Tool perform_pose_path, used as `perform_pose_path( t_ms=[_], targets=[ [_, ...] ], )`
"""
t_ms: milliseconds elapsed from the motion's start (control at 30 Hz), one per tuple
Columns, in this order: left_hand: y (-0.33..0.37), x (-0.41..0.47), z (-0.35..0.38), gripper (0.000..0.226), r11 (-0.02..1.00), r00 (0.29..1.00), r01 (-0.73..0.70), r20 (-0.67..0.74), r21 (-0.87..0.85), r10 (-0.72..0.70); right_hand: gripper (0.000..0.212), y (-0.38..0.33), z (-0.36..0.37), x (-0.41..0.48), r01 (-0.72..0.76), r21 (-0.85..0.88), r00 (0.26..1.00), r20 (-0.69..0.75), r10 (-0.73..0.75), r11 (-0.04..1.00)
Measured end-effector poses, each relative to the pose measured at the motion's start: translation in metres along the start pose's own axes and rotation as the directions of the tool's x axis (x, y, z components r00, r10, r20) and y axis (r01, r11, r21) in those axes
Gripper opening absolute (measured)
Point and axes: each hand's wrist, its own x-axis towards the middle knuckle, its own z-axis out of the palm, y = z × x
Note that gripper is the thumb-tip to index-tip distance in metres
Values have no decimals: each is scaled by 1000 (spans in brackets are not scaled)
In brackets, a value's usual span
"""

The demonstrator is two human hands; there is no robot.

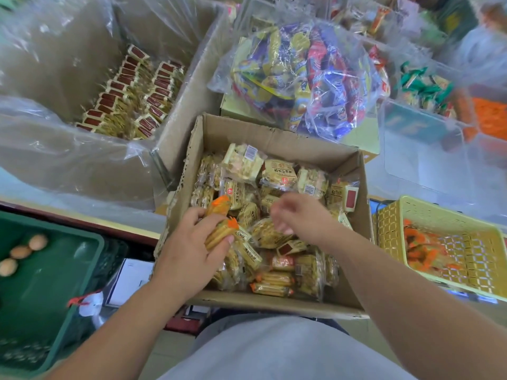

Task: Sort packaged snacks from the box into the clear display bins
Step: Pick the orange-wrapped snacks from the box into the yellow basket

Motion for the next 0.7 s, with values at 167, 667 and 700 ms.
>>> perform_pose_path(
  t_ms=[167, 667, 700],
  targets=[
    [-1, 3, 1, 47, 999, 999, 33, 10, 14, -34, 33, 53, 40, -17, 15, -537, 839, 465, 281, 844],
    [-2, 9, 4, 49, 991, 990, 120, 68, 51, -124, 73, 93, 73, 14, 126, -690, 892, 393, 223, 713],
    [-2, 9, 5, 49, 991, 989, 125, 69, 48, -128, 78, 93, 71, 15, 136, -689, 890, 401, 218, 712]
  ],
)
